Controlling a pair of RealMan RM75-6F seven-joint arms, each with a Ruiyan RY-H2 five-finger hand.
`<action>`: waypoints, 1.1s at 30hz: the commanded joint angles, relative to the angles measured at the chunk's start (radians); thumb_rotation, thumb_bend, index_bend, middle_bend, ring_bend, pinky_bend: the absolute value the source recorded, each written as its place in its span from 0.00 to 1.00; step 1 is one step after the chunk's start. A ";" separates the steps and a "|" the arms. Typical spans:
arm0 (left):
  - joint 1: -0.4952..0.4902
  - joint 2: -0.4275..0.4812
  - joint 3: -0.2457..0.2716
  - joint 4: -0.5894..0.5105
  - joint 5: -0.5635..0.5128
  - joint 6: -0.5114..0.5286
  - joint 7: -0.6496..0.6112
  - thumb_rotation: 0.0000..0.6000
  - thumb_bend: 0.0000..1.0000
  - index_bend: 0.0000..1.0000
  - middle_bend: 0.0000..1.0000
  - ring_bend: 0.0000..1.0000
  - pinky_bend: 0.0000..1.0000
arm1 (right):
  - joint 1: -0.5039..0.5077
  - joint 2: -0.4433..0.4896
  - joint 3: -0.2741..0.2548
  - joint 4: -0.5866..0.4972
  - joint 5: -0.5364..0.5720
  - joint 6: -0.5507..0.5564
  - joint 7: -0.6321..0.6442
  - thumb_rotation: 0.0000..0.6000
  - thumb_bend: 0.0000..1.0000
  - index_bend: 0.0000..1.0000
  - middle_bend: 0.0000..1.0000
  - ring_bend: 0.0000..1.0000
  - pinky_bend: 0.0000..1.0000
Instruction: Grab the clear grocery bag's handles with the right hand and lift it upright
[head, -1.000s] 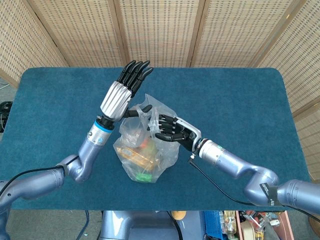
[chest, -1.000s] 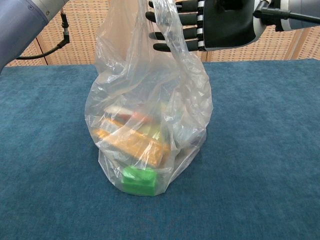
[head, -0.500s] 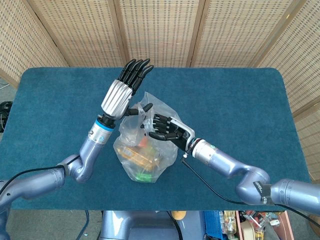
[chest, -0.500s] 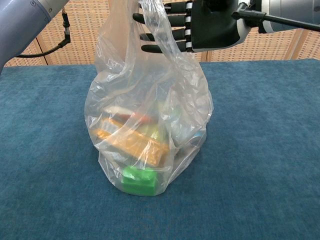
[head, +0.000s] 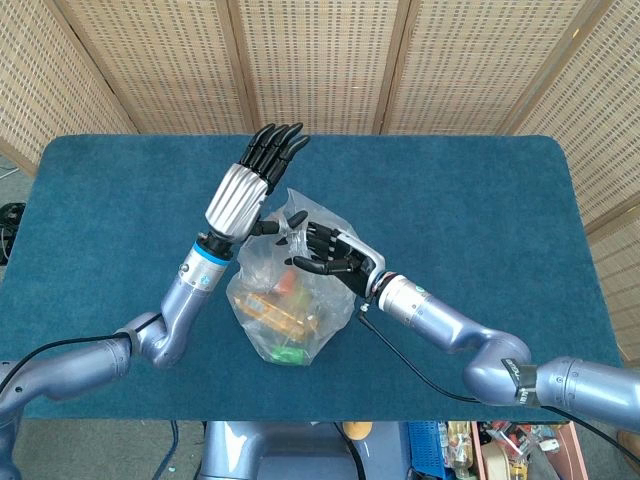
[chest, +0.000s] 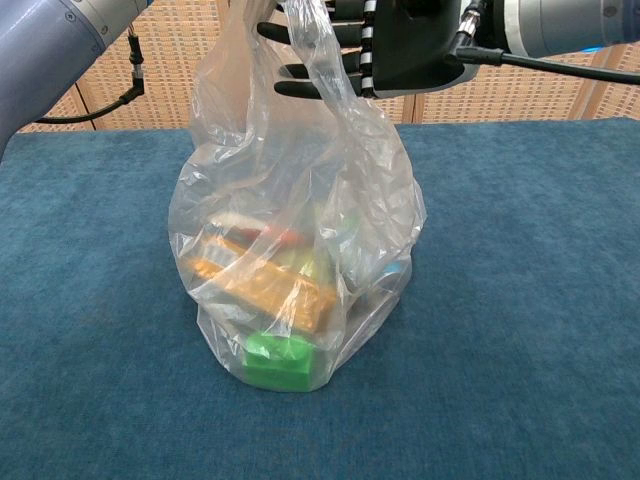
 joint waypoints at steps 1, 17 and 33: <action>0.000 0.002 -0.002 0.001 0.000 0.003 0.003 1.00 0.26 0.00 0.00 0.00 0.00 | -0.008 -0.009 0.012 0.005 0.014 -0.006 -0.013 1.00 0.33 0.26 0.30 0.10 0.22; 0.012 0.040 0.009 -0.009 0.020 0.013 0.013 1.00 0.26 0.00 0.00 0.00 0.00 | -0.068 -0.002 0.067 -0.001 0.054 -0.054 -0.108 1.00 0.34 0.26 0.30 0.10 0.18; 0.002 0.025 0.001 -0.009 0.002 0.001 0.012 1.00 0.26 0.00 0.00 0.00 0.00 | -0.123 -0.057 0.186 0.002 0.073 -0.132 -0.142 1.00 0.35 0.26 0.32 0.13 0.18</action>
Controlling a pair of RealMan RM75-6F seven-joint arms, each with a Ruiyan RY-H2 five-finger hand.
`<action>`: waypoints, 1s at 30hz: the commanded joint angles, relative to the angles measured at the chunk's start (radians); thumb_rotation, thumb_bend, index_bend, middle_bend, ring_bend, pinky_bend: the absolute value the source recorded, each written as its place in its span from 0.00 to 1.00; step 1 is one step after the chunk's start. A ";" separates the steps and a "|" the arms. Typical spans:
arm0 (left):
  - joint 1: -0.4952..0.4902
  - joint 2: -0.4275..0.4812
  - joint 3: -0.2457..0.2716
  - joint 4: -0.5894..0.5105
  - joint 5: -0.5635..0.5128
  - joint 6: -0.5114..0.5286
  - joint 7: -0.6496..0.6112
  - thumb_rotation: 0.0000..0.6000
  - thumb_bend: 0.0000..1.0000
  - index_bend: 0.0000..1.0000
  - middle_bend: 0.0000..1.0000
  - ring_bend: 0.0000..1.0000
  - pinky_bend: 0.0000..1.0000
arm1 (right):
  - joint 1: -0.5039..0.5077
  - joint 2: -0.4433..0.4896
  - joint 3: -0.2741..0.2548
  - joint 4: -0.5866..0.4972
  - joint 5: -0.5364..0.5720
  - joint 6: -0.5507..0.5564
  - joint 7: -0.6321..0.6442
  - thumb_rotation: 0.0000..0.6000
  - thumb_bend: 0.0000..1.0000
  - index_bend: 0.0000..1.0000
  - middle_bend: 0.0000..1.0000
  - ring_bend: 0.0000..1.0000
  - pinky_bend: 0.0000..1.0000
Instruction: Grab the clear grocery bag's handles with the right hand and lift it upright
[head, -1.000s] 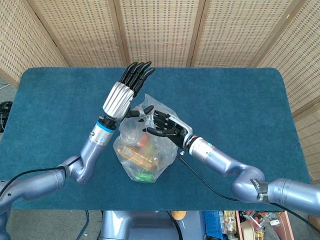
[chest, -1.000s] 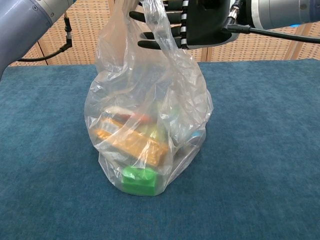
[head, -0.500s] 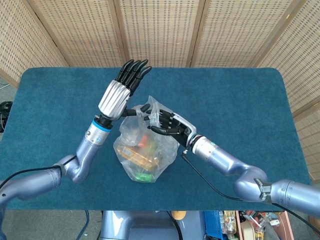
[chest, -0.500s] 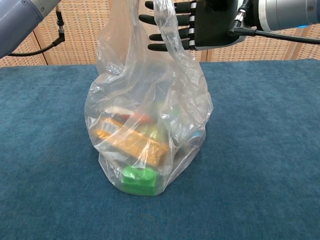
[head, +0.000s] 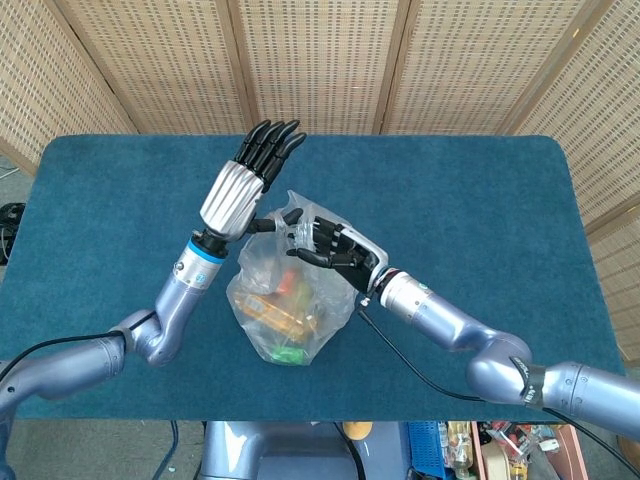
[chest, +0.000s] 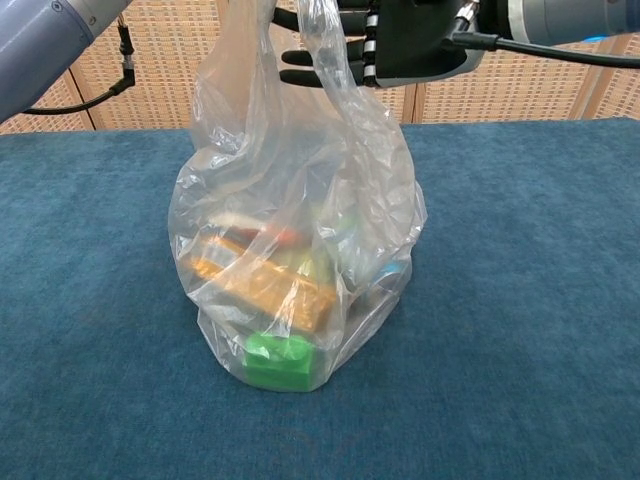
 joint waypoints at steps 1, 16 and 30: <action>-0.002 -0.001 -0.003 0.002 -0.004 -0.002 0.001 1.00 0.26 0.00 0.00 0.00 0.00 | -0.008 -0.010 0.013 0.004 0.004 -0.018 -0.013 1.00 0.35 0.26 0.32 0.13 0.18; -0.013 -0.012 -0.009 0.010 -0.021 -0.019 0.005 1.00 0.26 0.00 0.00 0.00 0.00 | -0.049 -0.053 0.094 0.009 0.027 -0.098 -0.083 1.00 0.37 0.27 0.39 0.20 0.25; -0.019 -0.031 -0.006 0.030 -0.028 -0.027 0.003 1.00 0.26 0.00 0.00 0.00 0.00 | -0.081 -0.077 0.151 0.010 0.073 -0.167 -0.164 1.00 0.39 0.27 0.39 0.20 0.34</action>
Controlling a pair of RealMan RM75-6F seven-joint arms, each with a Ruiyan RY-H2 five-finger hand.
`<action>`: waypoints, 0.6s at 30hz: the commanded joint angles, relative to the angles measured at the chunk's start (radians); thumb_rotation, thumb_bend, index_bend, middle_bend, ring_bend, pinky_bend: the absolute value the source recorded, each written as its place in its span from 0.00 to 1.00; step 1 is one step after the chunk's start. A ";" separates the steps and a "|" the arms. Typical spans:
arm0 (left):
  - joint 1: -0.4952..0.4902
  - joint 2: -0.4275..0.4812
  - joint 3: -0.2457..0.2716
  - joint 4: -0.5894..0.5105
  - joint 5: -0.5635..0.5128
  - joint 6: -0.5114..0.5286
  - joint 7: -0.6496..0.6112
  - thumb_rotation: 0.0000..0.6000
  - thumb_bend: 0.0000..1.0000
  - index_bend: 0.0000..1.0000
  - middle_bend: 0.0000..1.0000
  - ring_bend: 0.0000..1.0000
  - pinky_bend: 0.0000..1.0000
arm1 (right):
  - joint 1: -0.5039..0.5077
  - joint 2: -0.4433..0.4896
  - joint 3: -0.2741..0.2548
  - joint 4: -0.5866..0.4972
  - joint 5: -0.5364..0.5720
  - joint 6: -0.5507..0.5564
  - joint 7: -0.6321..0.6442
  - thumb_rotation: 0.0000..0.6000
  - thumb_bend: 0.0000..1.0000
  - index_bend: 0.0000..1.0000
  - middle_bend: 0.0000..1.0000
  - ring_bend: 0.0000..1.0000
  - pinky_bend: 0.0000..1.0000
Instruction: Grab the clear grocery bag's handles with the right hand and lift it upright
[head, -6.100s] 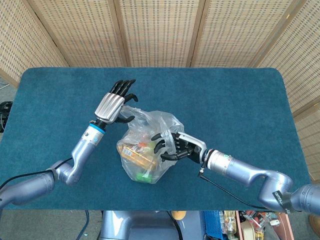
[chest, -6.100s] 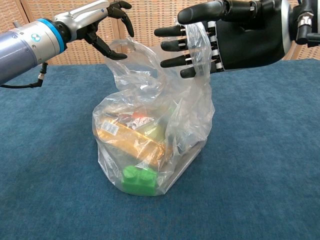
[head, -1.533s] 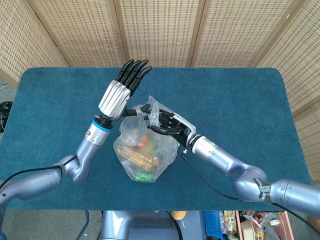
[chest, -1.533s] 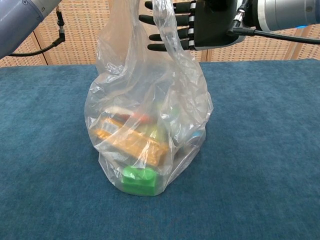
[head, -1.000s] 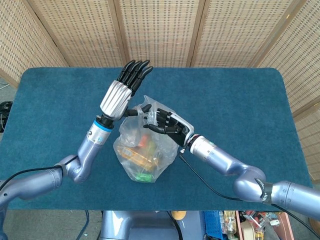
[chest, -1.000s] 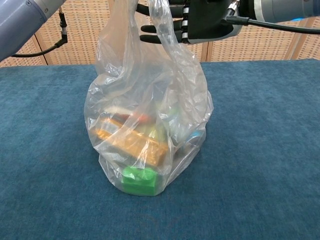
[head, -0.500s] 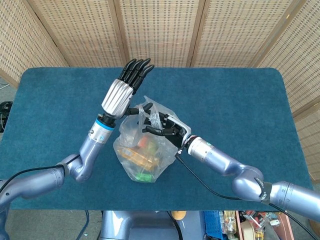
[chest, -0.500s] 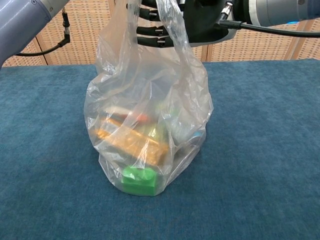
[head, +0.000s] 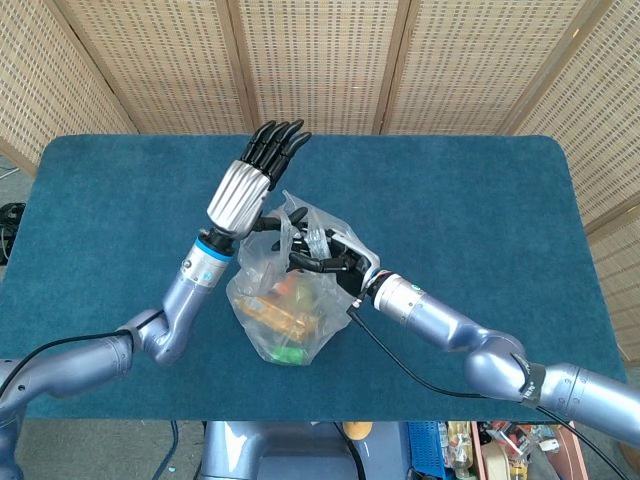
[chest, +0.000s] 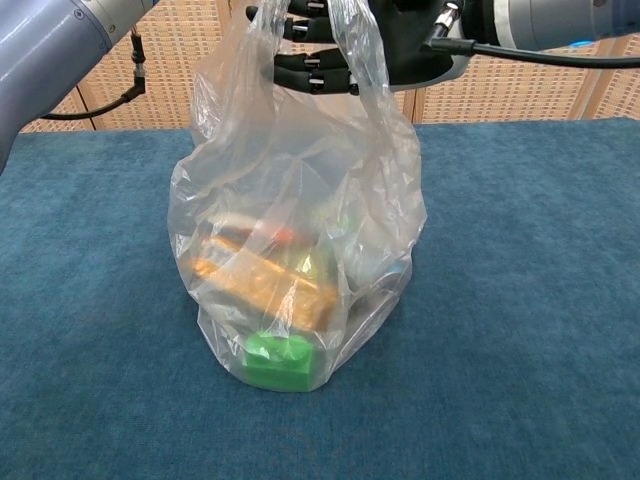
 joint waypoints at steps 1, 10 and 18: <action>-0.001 -0.002 0.000 0.001 -0.001 -0.001 -0.002 1.00 0.26 0.00 0.00 0.00 0.00 | -0.008 -0.005 0.011 -0.001 0.011 -0.015 -0.020 1.00 0.39 0.27 0.39 0.20 0.34; -0.003 -0.006 -0.001 0.001 -0.003 -0.003 -0.003 1.00 0.26 0.00 0.00 0.00 0.00 | -0.015 -0.012 0.025 0.004 0.048 -0.050 -0.093 1.00 0.40 0.27 0.38 0.20 0.25; -0.002 0.003 -0.006 -0.010 -0.003 0.002 0.003 1.00 0.26 0.00 0.00 0.00 0.00 | 0.005 -0.026 0.015 0.016 0.118 -0.004 -0.160 1.00 0.40 0.27 0.38 0.19 0.21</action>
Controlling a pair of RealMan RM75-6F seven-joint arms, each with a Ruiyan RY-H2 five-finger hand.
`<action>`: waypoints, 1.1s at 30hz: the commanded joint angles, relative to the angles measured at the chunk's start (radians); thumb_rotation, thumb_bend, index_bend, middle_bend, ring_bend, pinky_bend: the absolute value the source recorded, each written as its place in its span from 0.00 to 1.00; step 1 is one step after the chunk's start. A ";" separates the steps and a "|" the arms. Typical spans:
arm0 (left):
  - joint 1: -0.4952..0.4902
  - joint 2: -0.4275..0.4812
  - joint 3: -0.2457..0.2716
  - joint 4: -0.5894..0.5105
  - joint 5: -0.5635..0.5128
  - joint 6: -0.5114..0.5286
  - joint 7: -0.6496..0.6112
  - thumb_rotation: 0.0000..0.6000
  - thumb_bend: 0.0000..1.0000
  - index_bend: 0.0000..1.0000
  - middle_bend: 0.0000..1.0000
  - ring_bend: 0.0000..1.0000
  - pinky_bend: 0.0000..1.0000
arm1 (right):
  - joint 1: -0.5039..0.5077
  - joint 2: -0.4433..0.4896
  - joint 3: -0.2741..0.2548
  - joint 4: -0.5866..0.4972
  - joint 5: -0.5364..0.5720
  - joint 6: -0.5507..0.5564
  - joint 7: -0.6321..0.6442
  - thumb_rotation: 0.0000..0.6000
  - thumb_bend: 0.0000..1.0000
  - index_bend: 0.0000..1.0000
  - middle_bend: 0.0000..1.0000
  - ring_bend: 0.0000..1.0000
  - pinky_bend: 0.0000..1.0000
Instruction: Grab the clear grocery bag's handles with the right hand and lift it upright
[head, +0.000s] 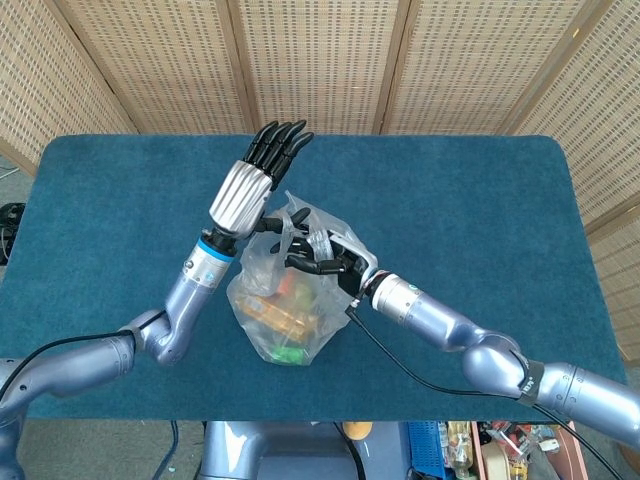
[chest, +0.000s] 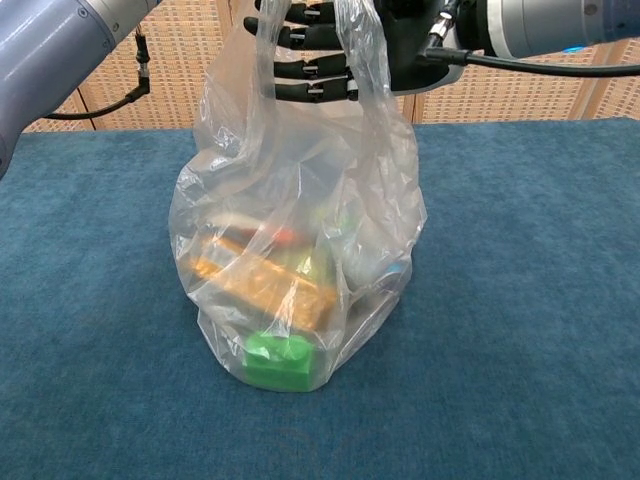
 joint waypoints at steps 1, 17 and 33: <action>0.001 0.004 -0.001 -0.003 0.000 0.000 0.002 1.00 0.26 0.00 0.00 0.00 0.00 | 0.009 -0.001 -0.003 -0.001 0.028 0.016 -0.023 1.00 0.40 0.27 0.38 0.19 0.20; 0.001 0.019 -0.007 -0.023 -0.004 0.000 0.007 1.00 0.26 0.00 0.00 0.00 0.00 | 0.021 0.016 -0.003 -0.022 0.128 0.054 -0.107 1.00 0.40 0.27 0.39 0.19 0.12; -0.006 0.003 -0.010 -0.008 -0.019 -0.011 0.013 1.00 0.26 0.00 0.00 0.00 0.00 | -0.016 -0.008 0.062 -0.031 0.152 -0.026 -0.133 1.00 0.44 0.27 0.39 0.20 0.23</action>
